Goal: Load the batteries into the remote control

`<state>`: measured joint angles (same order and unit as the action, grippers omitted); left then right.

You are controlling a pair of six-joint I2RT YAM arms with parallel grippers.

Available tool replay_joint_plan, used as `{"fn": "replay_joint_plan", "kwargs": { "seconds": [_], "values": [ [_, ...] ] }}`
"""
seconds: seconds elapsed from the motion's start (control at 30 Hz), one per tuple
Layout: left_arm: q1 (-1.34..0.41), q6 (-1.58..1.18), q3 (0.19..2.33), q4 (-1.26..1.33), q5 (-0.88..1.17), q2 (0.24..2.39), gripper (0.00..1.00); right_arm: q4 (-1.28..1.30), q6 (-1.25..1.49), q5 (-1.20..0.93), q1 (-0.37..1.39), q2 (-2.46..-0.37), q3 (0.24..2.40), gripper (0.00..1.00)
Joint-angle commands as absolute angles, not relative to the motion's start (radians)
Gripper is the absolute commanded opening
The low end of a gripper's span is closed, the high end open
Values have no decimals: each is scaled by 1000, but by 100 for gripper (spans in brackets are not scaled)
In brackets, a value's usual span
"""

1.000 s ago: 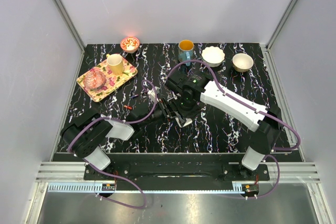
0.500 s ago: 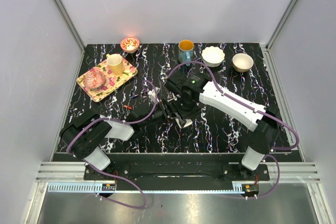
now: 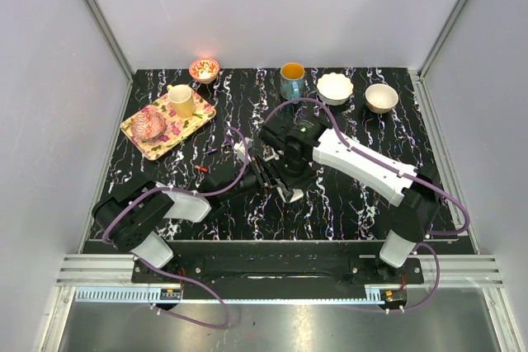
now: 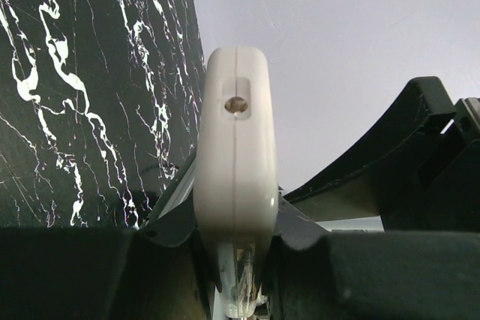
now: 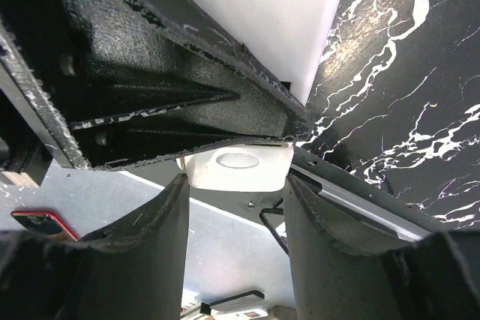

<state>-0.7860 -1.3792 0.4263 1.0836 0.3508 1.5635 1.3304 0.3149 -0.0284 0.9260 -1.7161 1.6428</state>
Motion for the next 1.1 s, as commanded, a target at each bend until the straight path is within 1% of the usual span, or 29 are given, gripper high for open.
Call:
{"fn": "replay_joint_plan", "kwargs": {
  "seconds": [0.0, 0.5, 1.07],
  "values": [
    [-821, -1385, 488, 1172, 360, 1506, 0, 1235, 339, -37, 936, -1717, 1644, 0],
    [-848, -1371, 494, 1178, 373, 1526, 0, 1259, 328, -20, 937, -1713, 1669, 0],
    [-857, -1370, 505, 1239, 471, 1580, 0, 1304, 313, -5, 936, -1720, 1732, 0]
  ]
}}
